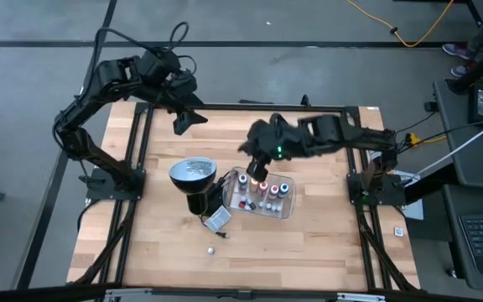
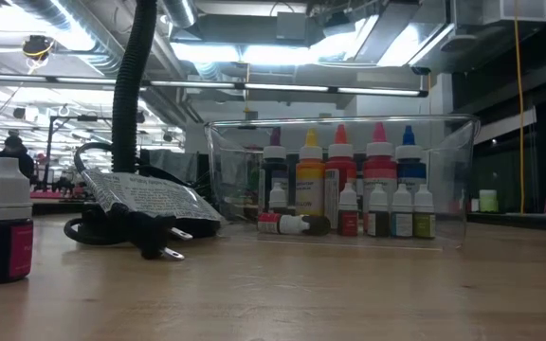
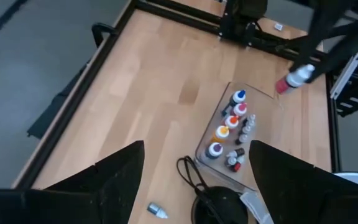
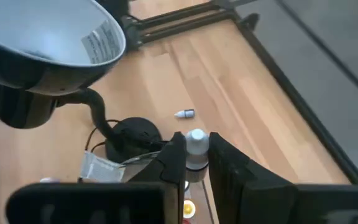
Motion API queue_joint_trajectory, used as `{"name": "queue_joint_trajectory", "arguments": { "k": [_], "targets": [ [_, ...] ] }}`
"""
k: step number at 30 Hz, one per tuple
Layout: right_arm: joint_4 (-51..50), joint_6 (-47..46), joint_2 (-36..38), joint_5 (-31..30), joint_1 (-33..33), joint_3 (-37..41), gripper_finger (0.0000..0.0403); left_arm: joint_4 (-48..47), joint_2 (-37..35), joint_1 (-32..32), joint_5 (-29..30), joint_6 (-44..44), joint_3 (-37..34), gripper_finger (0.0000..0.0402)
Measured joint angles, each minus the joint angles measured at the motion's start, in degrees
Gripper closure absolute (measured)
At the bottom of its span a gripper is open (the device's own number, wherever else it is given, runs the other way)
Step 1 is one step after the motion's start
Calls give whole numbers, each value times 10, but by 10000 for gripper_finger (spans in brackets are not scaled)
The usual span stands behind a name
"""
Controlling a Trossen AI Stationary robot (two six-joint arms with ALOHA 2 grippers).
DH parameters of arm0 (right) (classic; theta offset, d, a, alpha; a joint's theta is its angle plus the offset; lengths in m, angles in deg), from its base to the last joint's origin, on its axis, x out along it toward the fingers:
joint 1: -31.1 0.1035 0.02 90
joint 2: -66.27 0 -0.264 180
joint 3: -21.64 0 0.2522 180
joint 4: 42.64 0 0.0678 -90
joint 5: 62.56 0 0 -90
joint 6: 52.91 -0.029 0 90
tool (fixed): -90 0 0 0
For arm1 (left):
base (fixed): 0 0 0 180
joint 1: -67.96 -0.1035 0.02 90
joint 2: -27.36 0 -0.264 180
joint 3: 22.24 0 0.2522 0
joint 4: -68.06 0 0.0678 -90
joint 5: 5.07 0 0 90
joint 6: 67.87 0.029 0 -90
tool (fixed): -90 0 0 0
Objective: Pick & Place food coloring
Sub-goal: Put the small red food coloring bottle into the transparent bin
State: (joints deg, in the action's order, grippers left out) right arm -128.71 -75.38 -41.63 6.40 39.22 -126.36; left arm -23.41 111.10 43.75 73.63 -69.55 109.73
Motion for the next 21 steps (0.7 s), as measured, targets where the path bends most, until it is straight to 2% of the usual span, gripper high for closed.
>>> {"name": "queue_joint_trajectory", "arguments": {
  "k": [4, 8, 11, 15, 19, 21],
  "targets": [
    [-4, -32, -1, -78, 42, 6, 351, 0, -9, -13, -1, 11, 0, 117],
    [-10, -62, 0, -202, 85, 35, 351, 1, -18, -22, -1, 13, 0, 117],
    [-56, -107, 0, -277, 108, 72, 351, 1, -23, -28, -1, 15, 0, 117],
    [-178, -203, -1, -326, 123, 121, 351, 0, -24, -32, -2, 19, 0, 118],
    [-167, -195, 35, -345, 131, 209, 351, 0, -23, -33, -3, 21, 0, 118],
    [-174, -227, 64, -347, 128, 254, 351, 0, -23, -33, -3, 26, 0, 118]
  ]
}}
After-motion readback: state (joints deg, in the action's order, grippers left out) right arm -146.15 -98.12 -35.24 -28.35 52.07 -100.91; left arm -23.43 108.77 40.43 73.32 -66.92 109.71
